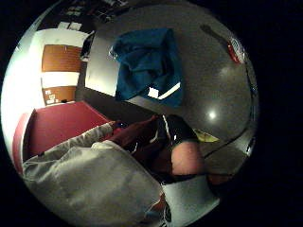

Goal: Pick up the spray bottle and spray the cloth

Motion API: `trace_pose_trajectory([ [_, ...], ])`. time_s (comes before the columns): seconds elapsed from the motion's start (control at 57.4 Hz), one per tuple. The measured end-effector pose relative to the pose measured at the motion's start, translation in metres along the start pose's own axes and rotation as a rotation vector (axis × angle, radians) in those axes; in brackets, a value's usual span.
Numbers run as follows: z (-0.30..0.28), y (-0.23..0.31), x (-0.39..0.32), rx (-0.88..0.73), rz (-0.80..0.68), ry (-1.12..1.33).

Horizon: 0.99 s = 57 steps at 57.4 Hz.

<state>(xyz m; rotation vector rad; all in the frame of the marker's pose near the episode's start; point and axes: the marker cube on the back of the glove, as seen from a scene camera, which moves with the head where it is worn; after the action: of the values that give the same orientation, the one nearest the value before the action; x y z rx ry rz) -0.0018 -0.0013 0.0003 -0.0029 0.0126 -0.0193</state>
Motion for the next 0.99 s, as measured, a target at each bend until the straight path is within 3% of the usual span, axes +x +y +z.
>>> trace_pose_trajectory([
  [0.557,0.007,-0.033,-0.022,0.053,-0.056,-0.034],
  [0.992,-0.003,-0.033,0.008,0.406,0.141,-0.152],
])
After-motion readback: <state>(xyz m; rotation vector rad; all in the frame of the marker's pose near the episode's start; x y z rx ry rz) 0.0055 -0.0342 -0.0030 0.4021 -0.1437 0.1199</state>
